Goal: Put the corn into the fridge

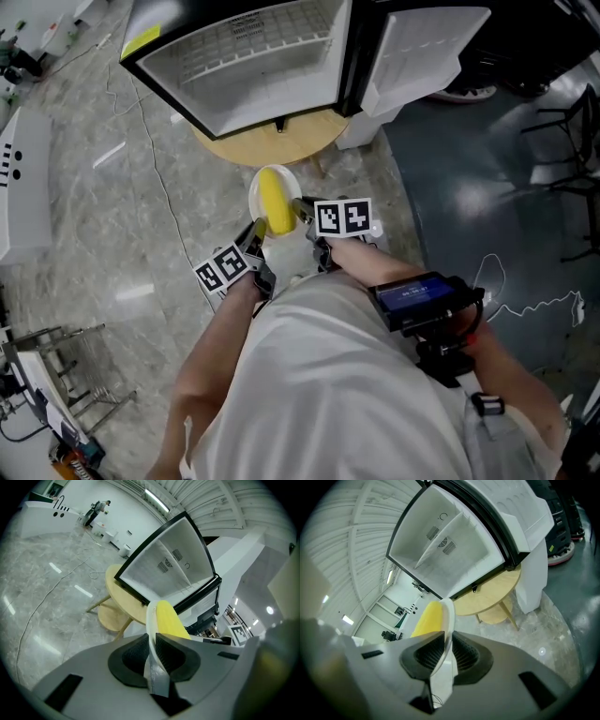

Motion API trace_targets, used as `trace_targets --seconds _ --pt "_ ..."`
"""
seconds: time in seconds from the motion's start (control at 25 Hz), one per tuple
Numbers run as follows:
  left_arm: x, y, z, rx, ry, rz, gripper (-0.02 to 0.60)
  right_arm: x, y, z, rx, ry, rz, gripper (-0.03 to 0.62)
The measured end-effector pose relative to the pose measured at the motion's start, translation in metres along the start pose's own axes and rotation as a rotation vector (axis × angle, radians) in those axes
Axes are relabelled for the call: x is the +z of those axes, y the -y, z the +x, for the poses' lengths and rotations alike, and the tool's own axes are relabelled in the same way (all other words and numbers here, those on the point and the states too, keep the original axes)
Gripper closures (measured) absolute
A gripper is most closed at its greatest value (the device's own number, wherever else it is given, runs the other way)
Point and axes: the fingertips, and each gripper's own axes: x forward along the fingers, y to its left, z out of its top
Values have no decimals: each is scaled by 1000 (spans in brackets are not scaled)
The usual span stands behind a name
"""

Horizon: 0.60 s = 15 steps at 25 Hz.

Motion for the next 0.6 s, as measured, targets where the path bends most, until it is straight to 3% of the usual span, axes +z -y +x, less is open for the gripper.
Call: trace_targets --seconds 0.6 --pt "17 29 65 62 31 -8 531 58 49 3 47 -45 -2 542"
